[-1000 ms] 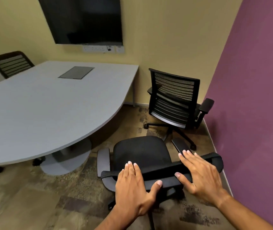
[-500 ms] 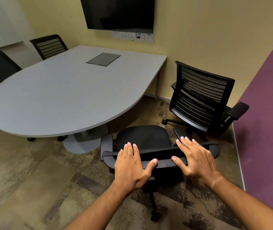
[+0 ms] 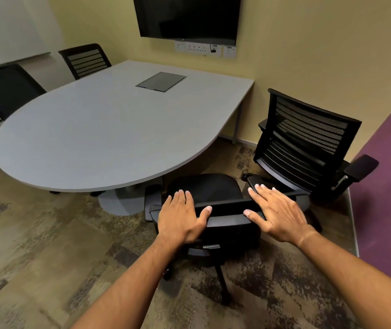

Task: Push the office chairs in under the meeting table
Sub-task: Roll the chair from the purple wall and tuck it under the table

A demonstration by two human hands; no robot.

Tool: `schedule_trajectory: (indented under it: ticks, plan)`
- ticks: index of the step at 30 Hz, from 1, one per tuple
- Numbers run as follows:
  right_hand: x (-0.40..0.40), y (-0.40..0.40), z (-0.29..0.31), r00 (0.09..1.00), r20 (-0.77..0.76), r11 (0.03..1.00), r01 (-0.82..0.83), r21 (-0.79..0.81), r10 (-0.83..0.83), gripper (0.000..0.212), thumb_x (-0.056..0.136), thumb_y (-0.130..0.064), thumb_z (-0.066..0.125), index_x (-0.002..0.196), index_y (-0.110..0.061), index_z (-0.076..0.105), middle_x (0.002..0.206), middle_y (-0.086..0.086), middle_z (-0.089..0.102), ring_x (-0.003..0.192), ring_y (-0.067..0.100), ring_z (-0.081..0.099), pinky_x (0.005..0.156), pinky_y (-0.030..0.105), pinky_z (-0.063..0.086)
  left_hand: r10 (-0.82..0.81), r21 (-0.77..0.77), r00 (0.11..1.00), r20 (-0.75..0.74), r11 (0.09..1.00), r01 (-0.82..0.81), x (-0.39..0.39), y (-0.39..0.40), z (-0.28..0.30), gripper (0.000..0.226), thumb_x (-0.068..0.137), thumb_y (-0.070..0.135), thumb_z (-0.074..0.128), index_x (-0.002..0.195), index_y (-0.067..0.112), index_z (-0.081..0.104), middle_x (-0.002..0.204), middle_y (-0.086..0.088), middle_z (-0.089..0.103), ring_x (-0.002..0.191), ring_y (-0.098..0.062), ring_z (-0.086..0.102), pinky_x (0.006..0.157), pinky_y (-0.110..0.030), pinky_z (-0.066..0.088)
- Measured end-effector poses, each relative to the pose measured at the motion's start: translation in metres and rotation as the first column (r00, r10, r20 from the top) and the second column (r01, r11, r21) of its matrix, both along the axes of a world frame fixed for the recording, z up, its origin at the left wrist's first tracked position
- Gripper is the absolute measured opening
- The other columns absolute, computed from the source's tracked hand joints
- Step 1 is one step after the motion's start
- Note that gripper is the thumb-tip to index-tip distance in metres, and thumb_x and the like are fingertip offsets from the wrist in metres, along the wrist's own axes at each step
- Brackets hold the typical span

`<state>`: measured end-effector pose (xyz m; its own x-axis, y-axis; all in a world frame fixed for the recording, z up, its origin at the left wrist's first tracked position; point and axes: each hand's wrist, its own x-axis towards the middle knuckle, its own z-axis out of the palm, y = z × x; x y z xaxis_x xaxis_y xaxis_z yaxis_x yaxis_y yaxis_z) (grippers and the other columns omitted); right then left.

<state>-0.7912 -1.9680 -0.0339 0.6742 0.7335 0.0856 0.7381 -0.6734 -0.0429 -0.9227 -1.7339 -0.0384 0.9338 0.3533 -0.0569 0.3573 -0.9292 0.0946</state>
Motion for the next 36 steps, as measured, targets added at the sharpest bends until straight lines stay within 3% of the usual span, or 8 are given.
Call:
schedule_trajectory:
  ticks: [4,9,15,36]
  plan:
    - [0.024,0.01,0.002,0.996,-0.046,0.996,-0.08,-0.046,0.078,0.095,0.085,-0.076,0.003,0.156,-0.015,0.022,0.162,0.008,0.024,0.151,0.016,0.015,0.122,0.034,0.007,0.062,0.033,0.998,-0.025,0.998,-0.061,0.014,0.003,-0.001,0.091,0.089,0.069,0.015,0.151,0.003,0.026,0.155,-0.018,0.034,0.145,-0.027,0.028,0.119,-0.04,0.024]
    - [0.057,0.017,0.001,0.986,-0.035,0.984,-0.165,-0.069,0.163,0.084,0.094,-0.07,0.018,0.156,-0.013,0.022,0.162,0.008,0.025,0.15,0.018,0.017,0.122,0.035,0.009,0.15,0.051,0.988,-0.034,0.988,-0.148,0.031,-0.004,0.003,0.082,0.089,0.068,0.021,0.139,0.006,0.044,0.142,-0.014,0.048,0.131,-0.026,0.045,0.109,-0.039,0.037]
    - [0.088,0.01,0.001,0.964,-0.058,0.964,-0.263,-0.032,0.26,0.099,0.083,-0.077,0.002,0.154,-0.013,0.026,0.16,0.009,0.031,0.149,0.019,0.022,0.123,0.039,0.015,0.285,0.043,0.956,-0.076,0.958,-0.282,0.045,-0.033,0.011,0.061,0.093,0.06,0.032,0.116,0.01,0.056,0.118,-0.01,0.057,0.101,-0.027,0.059,0.085,-0.038,0.045]
    - [0.161,-0.016,0.0,0.923,0.048,0.924,-0.383,0.011,0.382,0.085,0.09,-0.071,0.029,0.136,-0.005,0.056,0.138,0.016,0.057,0.132,0.028,0.05,0.115,0.044,0.034,0.538,0.056,0.838,-0.093,0.843,-0.535,0.093,-0.106,0.012,0.061,0.094,0.05,0.025,0.116,0.003,0.058,0.12,-0.019,0.057,0.11,-0.03,0.053,0.093,-0.042,0.041]
